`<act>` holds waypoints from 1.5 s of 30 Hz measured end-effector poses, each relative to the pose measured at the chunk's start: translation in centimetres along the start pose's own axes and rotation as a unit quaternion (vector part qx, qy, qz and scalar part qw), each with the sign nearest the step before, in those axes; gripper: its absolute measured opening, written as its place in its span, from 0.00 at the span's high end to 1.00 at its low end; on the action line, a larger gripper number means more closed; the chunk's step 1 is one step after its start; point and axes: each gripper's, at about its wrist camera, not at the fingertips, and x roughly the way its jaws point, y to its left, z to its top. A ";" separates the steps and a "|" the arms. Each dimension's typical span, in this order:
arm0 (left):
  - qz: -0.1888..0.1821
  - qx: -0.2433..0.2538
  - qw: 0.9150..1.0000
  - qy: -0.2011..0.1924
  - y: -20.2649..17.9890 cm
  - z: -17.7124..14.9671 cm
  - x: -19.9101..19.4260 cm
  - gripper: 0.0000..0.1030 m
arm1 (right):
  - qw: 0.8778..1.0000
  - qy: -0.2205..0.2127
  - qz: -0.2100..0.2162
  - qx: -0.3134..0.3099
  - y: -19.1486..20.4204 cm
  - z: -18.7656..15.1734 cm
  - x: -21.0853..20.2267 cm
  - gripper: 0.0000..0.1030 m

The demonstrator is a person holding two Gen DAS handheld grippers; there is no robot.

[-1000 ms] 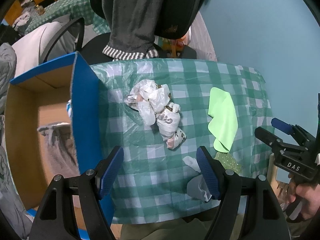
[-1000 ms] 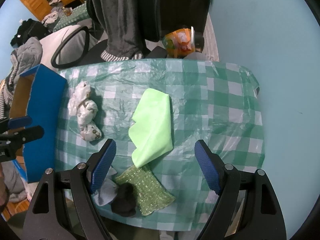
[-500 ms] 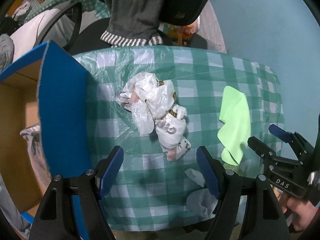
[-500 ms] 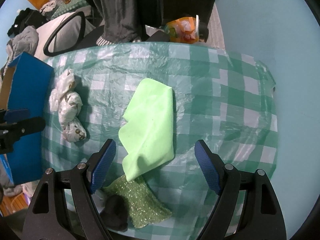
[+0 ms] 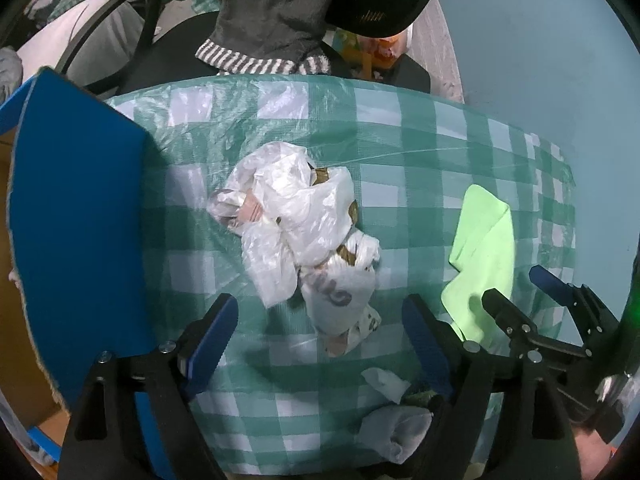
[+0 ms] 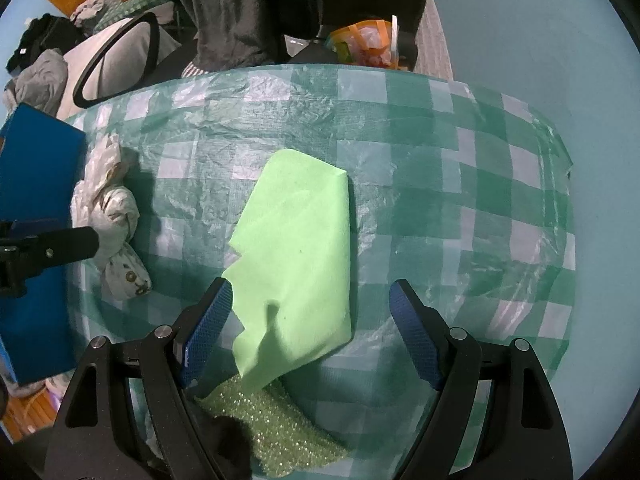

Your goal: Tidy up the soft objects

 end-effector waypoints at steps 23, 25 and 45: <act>0.017 -0.011 0.999 0.025 -0.3 1.3 3.6 0.18 | 0.998 0.014 -0.049 -0.040 1.9 -0.4 3.0 0.21; 0.023 -0.005 0.999 0.023 -0.3 1.3 3.7 0.35 | 0.998 0.012 -0.048 -0.039 1.9 -0.4 3.1 0.21; 0.043 0.035 0.998 -0.020 0.2 -1.1 0.5 0.65 | 0.999 -0.004 -0.004 -0.042 1.8 -0.3 1.5 0.91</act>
